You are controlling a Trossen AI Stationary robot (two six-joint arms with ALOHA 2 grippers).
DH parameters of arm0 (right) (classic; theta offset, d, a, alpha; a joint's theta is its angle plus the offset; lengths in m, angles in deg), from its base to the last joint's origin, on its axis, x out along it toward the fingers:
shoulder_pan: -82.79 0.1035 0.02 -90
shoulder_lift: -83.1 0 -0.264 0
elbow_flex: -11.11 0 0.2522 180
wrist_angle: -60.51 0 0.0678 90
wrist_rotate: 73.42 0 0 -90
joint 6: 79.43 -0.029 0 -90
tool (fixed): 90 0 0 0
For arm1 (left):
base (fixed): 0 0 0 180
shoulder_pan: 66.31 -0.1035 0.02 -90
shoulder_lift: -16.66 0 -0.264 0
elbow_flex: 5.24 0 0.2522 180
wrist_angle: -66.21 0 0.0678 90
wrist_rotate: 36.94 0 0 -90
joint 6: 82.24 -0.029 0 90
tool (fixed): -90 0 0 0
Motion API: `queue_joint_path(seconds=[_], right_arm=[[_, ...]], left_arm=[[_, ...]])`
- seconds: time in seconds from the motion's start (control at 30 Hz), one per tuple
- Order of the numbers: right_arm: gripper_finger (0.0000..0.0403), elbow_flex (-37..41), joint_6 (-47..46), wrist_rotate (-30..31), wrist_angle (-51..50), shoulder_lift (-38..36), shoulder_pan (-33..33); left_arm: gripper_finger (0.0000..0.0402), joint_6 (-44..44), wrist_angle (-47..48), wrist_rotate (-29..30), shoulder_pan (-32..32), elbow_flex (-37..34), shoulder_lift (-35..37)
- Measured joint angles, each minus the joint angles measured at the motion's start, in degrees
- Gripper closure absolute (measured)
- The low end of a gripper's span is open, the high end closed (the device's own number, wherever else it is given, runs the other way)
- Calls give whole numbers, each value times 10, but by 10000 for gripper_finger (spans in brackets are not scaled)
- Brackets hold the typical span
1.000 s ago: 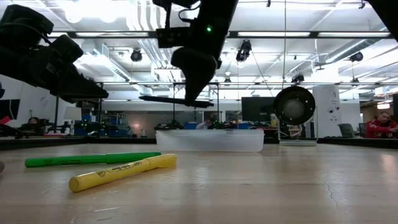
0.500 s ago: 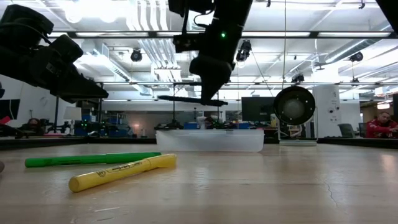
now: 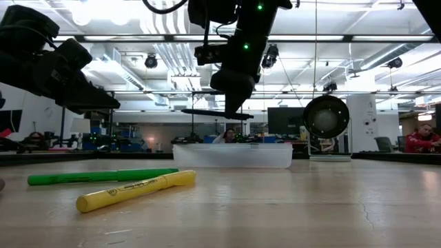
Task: Pick & place school supplies into a supply box
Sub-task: Put the black pen into the supply box
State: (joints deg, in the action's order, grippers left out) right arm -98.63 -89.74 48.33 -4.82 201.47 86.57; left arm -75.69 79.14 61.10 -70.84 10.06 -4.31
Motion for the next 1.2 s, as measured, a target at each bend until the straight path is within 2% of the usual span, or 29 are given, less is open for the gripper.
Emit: queue_joint_path(seconds=[0.4, 0.8, 1.2], right_arm=[[365, 41, 0, -4, 0, 1, -30], [365, 43, -15, -52, 3, 2, -45], [365, 44, -17, -52, 12, 3, -44]], left_arm=[[332, 0, 0, 0, 0, 0, 0], [332, 0, 0, 0, 0, 0, 0], [332, 0, 0, 0, 0, 0, 0]])
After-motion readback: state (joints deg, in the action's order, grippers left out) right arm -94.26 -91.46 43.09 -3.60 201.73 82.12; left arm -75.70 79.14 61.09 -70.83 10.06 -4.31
